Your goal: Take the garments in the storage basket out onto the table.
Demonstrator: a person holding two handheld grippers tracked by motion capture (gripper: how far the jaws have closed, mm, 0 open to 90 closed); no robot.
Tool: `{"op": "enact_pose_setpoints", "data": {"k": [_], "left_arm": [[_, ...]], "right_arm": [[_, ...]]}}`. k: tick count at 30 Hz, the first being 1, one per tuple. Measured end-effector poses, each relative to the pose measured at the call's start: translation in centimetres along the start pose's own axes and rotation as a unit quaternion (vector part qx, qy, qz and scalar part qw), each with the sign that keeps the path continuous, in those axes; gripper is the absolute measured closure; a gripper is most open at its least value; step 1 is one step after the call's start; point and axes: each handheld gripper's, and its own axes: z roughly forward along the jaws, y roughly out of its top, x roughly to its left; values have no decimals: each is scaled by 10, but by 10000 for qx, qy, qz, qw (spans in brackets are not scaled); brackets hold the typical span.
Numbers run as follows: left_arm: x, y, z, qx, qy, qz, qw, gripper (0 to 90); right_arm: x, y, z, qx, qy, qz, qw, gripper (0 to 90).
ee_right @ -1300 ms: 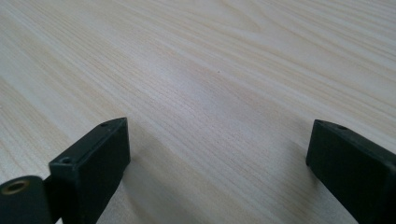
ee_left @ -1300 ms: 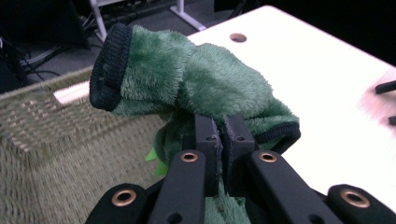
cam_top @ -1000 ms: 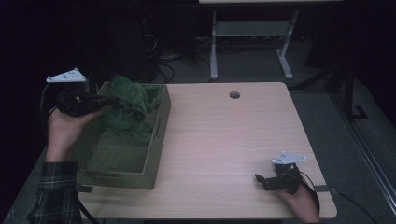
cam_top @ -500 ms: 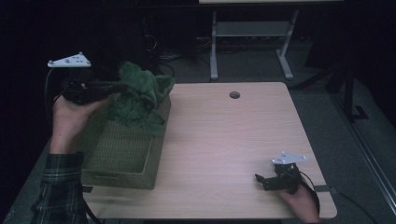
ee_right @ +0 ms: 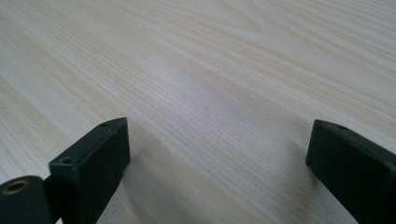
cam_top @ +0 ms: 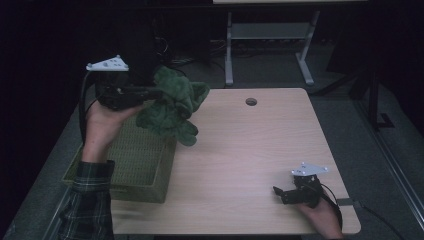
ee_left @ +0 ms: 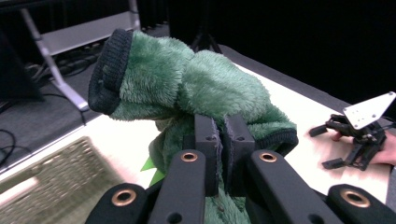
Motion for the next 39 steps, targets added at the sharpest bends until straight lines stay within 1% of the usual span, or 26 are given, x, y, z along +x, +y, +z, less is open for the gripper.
{"op": "enact_pose_setpoints", "data": {"k": [4, 12, 16, 18, 21, 25, 27, 31, 33, 36, 39], "left_arm": [[-9, 2, 17, 71, -148, 76, 9998, 865], [-23, 4, 47, 147, -391, 119, 9991, 866], [-33, 7, 64, 212, -526, 164, 9983, 866], [-37, 8, 71, 250, -575, 222, 9978, 866], [-46, 7, 82, 257, -657, 268, 9971, 866], [-59, 1, 100, 320, -741, 261, 9964, 868], [-64, -3, 108, 365, -817, 247, 9957, 868], [-73, -13, 128, 490, -891, 209, 9946, 868], [-75, -17, 135, 506, -924, 189, 9942, 867], [-80, -25, 147, 518, -965, 123, 9939, 867], [-85, -34, 160, 493, -1007, -11, 9937, 868]], "right_arm": [[0, 0, 0, -1, -2, 1, 10000, 60], [0, 0, 0, 3, 1, 4, 10000, 60], [0, 0, 0, 3, 1, 8, 10000, 61], [0, 0, 0, 4, 1, 7, 10000, 60], [0, 0, 0, 10, -1, 18, 10000, 60], [0, 0, 0, 14, -5, 17, 10000, 60], [0, 0, 0, 14, -5, 16, 10000, 60], [0, 0, 0, 15, -4, 18, 10000, 60], [0, 0, 0, 14, -5, 16, 10000, 60], [0, 0, 0, 5, 1, 16, 10000, 60], [0, 0, 0, 5, -3, 14, 10000, 60]]}}
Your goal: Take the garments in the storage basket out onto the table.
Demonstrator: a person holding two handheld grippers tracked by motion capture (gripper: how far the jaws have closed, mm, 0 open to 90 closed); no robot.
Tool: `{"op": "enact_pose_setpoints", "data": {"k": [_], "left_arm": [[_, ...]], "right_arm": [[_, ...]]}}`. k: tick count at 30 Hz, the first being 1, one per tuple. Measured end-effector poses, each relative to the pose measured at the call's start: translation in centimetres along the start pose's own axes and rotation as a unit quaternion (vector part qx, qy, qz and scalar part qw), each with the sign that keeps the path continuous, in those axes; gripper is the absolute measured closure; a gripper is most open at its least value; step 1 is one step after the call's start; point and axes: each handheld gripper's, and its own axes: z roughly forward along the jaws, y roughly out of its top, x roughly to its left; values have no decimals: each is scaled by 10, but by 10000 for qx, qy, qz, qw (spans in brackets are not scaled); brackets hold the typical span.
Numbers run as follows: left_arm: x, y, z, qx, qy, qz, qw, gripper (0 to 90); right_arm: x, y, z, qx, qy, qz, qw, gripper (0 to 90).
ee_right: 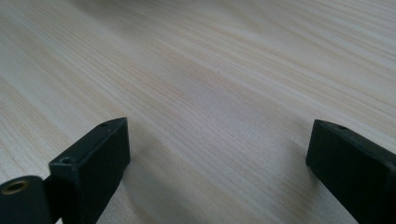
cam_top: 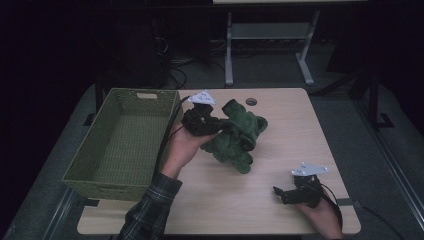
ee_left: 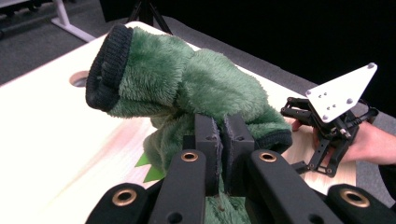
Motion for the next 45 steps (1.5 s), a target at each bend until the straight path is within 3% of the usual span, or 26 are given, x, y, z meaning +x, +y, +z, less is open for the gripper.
{"op": "enact_pose_setpoints", "data": {"k": [10, 17, 21, 26, 29, 34, 38, 45], "left_arm": [[-15, -23, 51, 78, -225, -205, 9995, 866], [-14, -50, 79, 406, -289, -263, 9984, 856], [-10, -63, 87, 501, -298, -283, 9979, 818], [-9, -66, 78, 499, -209, -211, 9983, 570], [-6, -68, 67, 528, -143, -114, 9984, 479], [2, -79, 49, 517, 38, -13, 9987, 424], [11, -94, 38, 455, 121, -72, 9989, 410], [14, -119, 36, 583, 226, -146, 9979, 408]], "right_arm": [[0, 0, 0, -1, -3, -12, 10000, 61], [0, 0, 0, 13, -6, 1, 10000, 61], [0, 0, 0, 12, -6, -2, 10000, 60], [0, 0, 0, 15, -6, 3, 10000, 61], [0, 0, 0, 15, -6, 2, 10000, 61], [0, -2, -2, 37, 34, -12, 10000, 49], [2, -2, -5, 143, 29, -103, 9998, 45], [4, 1, -10, 49, 288, -118, 9995, 128]]}}
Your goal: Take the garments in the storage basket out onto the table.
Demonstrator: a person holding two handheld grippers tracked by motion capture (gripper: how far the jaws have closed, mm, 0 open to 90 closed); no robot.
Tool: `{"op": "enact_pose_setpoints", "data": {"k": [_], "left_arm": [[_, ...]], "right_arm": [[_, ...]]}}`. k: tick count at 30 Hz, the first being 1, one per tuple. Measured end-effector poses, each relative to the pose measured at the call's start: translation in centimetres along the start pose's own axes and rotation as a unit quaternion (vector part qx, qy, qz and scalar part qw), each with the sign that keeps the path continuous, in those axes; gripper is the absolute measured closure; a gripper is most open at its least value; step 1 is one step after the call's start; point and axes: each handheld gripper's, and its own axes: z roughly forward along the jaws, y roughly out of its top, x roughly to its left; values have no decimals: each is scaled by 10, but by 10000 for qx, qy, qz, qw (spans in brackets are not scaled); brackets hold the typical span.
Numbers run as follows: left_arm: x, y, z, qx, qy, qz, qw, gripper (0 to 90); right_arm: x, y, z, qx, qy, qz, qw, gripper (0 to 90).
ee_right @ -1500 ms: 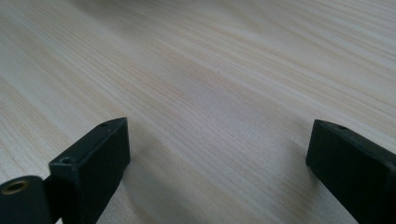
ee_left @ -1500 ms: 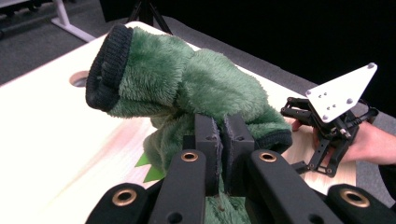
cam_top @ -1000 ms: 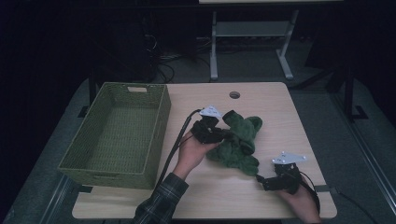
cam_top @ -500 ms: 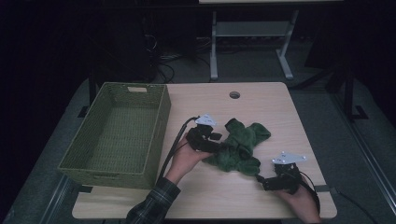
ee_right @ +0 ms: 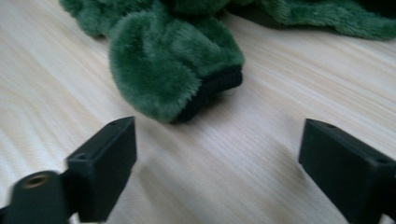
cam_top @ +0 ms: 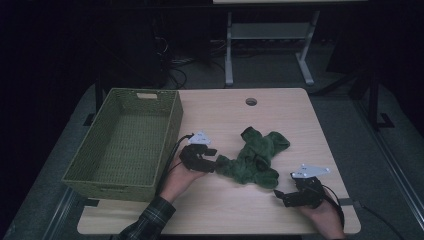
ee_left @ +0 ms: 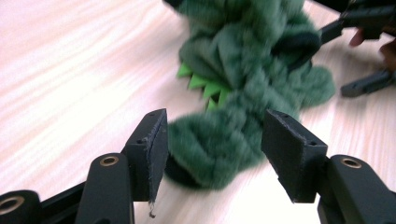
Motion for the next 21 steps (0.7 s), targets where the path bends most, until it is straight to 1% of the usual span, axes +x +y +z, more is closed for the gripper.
{"op": "enact_pose_setpoints", "data": {"k": [5, 6, 8, 9, 10, 11, 12, 13, 15, 16, 21], "left_arm": [[-2, -14, 3, 149, 101, 51, 9998, 407], [-2, -16, 3, 171, 118, 42, 9998, 407], [-2, -21, 5, 256, 121, 68, 9996, 407], [-3, -23, 8, 278, 111, 41, 9995, 407], [-3, -25, 9, 344, 91, 54, 9994, 407], [-3, -26, 12, 352, 92, 50, 9993, 407], [-3, -27, 14, 421, 104, 91, 9990, 407], [-3, -28, 17, 429, 135, 104, 9989, 407], [-2, -30, 19, 521, 146, 149, 9984, 405], [-1, -31, 20, 519, 141, 140, 9985, 405], [2, -31, 22, 439, 52, 57, 9990, 405]], "right_arm": [[1, 0, -2, -49, 86, 45, 9999, 169], [1, 0, -3, -50, 131, 37, 9999, 205], [1, 0, -4, -84, 147, 9, 9999, 222], [2, 1, -4, -81, 163, 32, 9998, 250], [2, 1, -4, -108, 190, 26, 9998, 267], [2, 1, -4, -138, 208, 20, 9997, 281], [3, 1, -4, -140, 251, 51, 9996, 306], [3, 2, -4, -148, 302, 46, 9994, 323], [4, 2, -4, -154, 341, -9, 9993, 358], [5, 3, -4, -150, 394, -2, 9991, 379], [6, 3, -2, -128, 464, 3, 9988, 419]]}}
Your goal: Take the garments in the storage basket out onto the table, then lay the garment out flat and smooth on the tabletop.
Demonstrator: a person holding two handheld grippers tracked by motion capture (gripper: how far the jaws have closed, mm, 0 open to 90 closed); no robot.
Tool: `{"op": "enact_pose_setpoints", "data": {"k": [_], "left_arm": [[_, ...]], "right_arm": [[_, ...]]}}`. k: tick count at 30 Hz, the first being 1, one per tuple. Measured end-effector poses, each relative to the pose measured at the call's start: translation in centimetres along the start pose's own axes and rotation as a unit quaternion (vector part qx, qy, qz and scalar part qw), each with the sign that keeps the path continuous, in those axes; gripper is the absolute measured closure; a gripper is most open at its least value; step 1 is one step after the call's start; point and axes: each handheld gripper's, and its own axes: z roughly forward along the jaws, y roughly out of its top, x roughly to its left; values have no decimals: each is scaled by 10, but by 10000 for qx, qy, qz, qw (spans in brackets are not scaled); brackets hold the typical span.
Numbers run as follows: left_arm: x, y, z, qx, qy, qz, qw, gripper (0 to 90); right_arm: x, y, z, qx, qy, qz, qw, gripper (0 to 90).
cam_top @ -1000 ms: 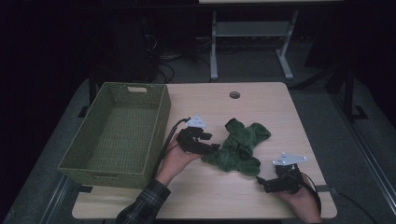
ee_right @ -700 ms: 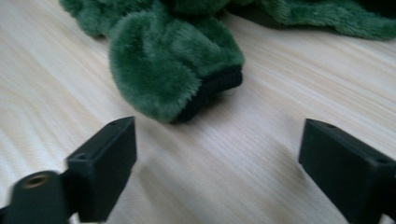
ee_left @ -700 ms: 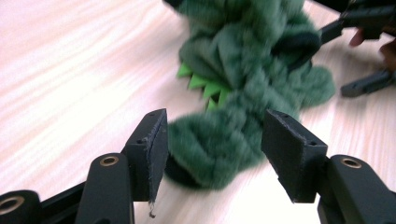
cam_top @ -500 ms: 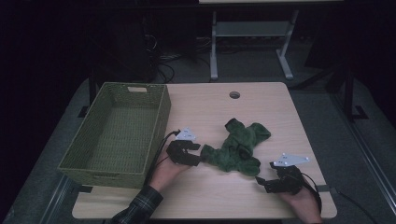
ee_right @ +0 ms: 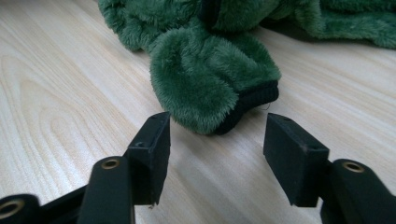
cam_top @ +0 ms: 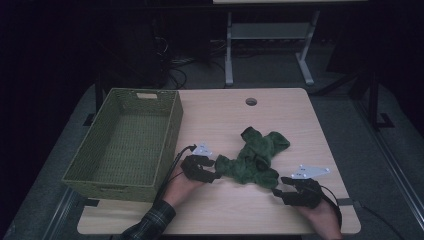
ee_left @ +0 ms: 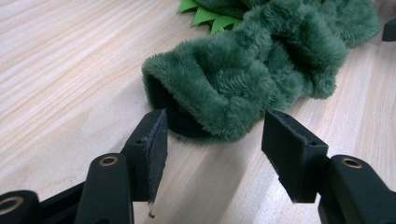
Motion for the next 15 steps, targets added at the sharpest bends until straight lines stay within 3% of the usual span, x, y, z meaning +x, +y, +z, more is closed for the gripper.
{"op": "enact_pose_setpoints", "data": {"k": [4, 8, 10, 15], "left_arm": [[0, -1, 1, 56, -16, 82, 9999, 438], [0, 0, 2, 82, -19, 128, 9999, 537], [-1, 1, 2, 123, -57, 165, 9998, 608], [-6, 5, 1, 180, -176, 155, 9996, 828]], "right_arm": [[-1, 2, 2, 28, 31, 2, 10000, 465], [0, 4, 2, -19, 5, 2, 10000, 542], [-1, 4, 3, -7, 9, -13, 10000, 587], [-3, 3, 0, -21, 58, 24, 10000, 802]]}}
